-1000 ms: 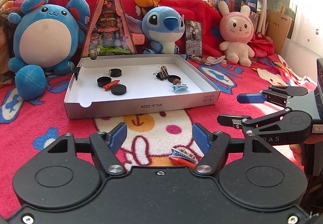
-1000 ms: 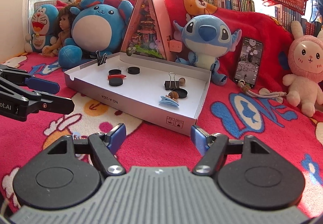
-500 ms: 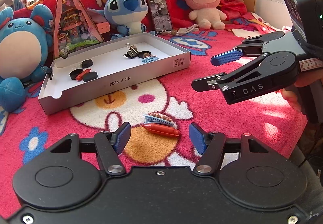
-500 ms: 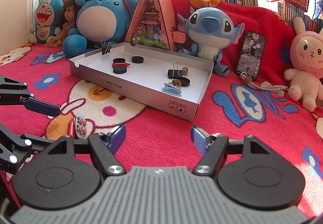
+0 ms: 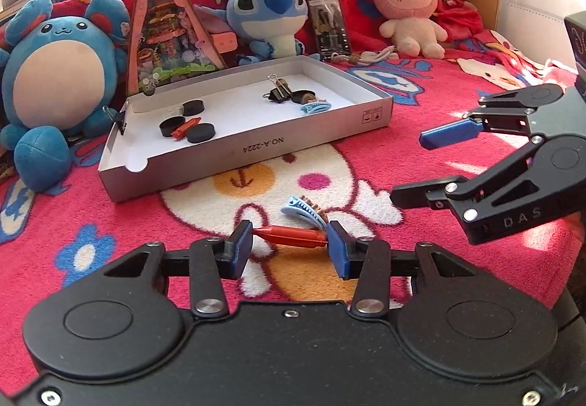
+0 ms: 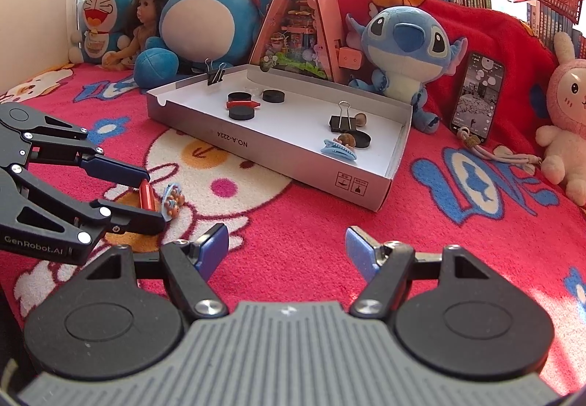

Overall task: Organize rigid objects
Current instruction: 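Grasp the red crayon with the left tool while the right tool grasps the second blue hair clip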

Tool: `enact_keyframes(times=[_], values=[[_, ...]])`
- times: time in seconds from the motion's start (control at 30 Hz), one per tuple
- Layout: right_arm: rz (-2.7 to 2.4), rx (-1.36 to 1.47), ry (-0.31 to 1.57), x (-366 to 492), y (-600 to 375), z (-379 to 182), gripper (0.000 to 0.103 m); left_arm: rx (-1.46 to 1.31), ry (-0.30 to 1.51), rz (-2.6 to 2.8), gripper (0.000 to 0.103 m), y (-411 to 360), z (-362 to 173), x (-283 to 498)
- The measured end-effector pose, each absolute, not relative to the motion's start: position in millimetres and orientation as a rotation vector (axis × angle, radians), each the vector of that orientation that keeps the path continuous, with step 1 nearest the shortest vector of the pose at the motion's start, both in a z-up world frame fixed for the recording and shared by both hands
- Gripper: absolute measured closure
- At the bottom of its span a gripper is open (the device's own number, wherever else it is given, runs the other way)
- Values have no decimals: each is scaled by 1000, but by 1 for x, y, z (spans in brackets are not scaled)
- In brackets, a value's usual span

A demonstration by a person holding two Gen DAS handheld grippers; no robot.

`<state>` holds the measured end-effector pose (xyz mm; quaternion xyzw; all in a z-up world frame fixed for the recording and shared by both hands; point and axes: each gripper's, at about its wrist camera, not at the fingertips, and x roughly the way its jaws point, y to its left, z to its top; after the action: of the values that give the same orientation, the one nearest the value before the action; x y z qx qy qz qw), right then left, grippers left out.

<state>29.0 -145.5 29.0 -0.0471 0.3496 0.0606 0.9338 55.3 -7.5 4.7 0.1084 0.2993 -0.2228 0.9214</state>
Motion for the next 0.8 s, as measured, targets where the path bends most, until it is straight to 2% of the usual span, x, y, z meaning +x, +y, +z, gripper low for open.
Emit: enact_keyframes(times=[0.63, 0.7, 0.73, 0.77, 0.8], values=[[386, -197, 723, 85, -93, 21, 23, 135, 586, -312, 61, 27, 16, 71], [402, -184, 742, 90, -92, 19, 29, 125, 587, -309, 61, 28, 16, 73], [405, -172, 750, 92, -91, 18, 36, 122, 588, -307, 61, 29, 16, 74], [411, -151, 762, 93, -92, 17, 52, 119, 587, -305, 61, 30, 16, 74], [414, -127, 770, 94, -92, 16, 59, 116, 586, -303, 61, 30, 16, 75]])
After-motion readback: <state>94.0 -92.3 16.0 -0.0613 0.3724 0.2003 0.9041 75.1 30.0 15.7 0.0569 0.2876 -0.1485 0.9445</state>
